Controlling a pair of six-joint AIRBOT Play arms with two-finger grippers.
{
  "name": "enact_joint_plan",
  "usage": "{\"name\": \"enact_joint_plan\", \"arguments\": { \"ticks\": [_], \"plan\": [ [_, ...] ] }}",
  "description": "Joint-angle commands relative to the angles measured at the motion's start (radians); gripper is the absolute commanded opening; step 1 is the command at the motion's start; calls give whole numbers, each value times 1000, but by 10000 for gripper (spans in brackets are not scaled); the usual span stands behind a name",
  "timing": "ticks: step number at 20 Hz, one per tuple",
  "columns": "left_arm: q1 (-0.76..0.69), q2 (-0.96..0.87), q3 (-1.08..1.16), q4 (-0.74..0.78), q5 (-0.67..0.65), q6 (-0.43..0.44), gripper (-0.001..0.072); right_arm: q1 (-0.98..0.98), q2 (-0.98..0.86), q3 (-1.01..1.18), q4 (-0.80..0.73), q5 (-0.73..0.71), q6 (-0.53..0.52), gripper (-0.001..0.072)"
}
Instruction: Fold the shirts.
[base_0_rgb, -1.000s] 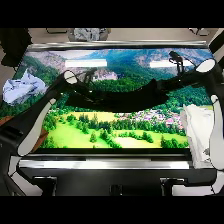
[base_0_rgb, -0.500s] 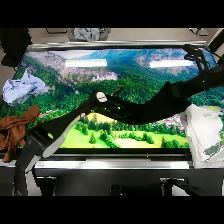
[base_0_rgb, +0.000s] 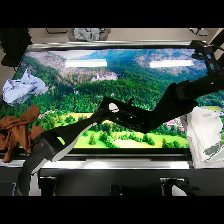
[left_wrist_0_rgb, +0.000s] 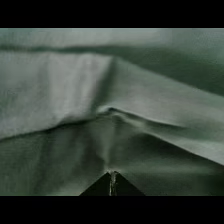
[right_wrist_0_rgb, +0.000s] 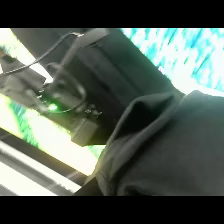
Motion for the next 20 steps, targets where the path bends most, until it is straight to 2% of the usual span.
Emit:
{"name": "enact_joint_plan", "arguments": {
  "ticks": [1,3,5,8,12,13,14,15,16,18,20],
  "plan": [
    [90,108,1,299,-45,-58,29,20,-66,0,43,-107,1,35],
    [199,220,1,562,-112,-109,29,93,-133,0,45,-162,0,35],
    [332,336,1,713,-159,-116,30,191,-205,0,60,-231,1,35],
    [547,500,1,732,-188,-111,31,330,-320,0,129,-352,9,36],
    [733,680,1,732,-200,-85,31,440,-491,0,243,-505,38,40],
    [754,713,1,732,-201,-84,31,453,-533,0,312,-540,41,116],
    [766,744,1,732,-200,-66,31,456,-569,0,409,-560,18,344],
    [770,765,1,732,-200,-50,31,458,-597,0,520,-568,-38,537],
    [770,779,1,732,-201,-50,31,457,-609,0,572,-576,-58,627],
    [770,784,1,732,-201,-50,31,433,-598,1,565,-575,-57,630],
    [770,782,-9,732,-202,-39,31,379,-557,1,487,-521,-56,630]
  ]
}}
